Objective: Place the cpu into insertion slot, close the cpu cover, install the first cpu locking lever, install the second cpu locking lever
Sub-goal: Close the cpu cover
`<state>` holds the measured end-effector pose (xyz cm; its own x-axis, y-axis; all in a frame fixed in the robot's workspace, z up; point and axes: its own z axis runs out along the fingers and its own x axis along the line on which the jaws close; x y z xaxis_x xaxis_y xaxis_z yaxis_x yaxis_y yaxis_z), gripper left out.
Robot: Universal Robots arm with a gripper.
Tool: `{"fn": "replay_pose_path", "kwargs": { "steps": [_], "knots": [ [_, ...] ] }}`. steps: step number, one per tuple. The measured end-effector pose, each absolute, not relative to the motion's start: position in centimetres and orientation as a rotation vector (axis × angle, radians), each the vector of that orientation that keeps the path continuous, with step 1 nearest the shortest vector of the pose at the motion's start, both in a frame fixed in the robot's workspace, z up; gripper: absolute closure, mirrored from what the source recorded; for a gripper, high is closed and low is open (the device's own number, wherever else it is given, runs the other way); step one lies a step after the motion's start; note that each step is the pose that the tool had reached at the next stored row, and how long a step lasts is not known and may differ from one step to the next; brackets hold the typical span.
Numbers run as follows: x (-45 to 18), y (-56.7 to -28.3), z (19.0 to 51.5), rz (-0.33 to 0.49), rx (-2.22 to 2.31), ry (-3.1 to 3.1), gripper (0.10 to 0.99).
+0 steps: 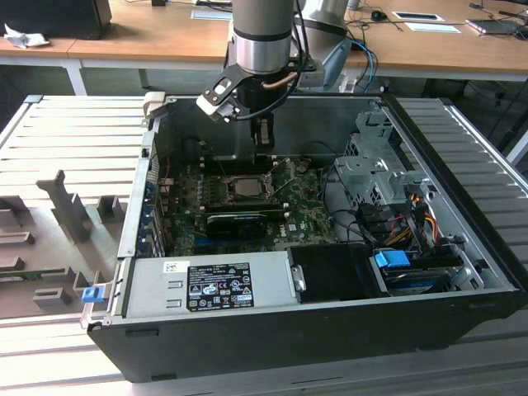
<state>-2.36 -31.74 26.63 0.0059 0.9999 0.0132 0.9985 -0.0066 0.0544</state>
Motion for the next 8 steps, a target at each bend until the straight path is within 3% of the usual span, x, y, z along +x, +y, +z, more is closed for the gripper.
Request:
{"fn": "replay_pose_path", "kwargs": {
  "steps": [8],
  "knots": [
    [-1.76, -31.68, 27.09, 0.074, 2.206, 2.194, 0.98]
  ]
}}
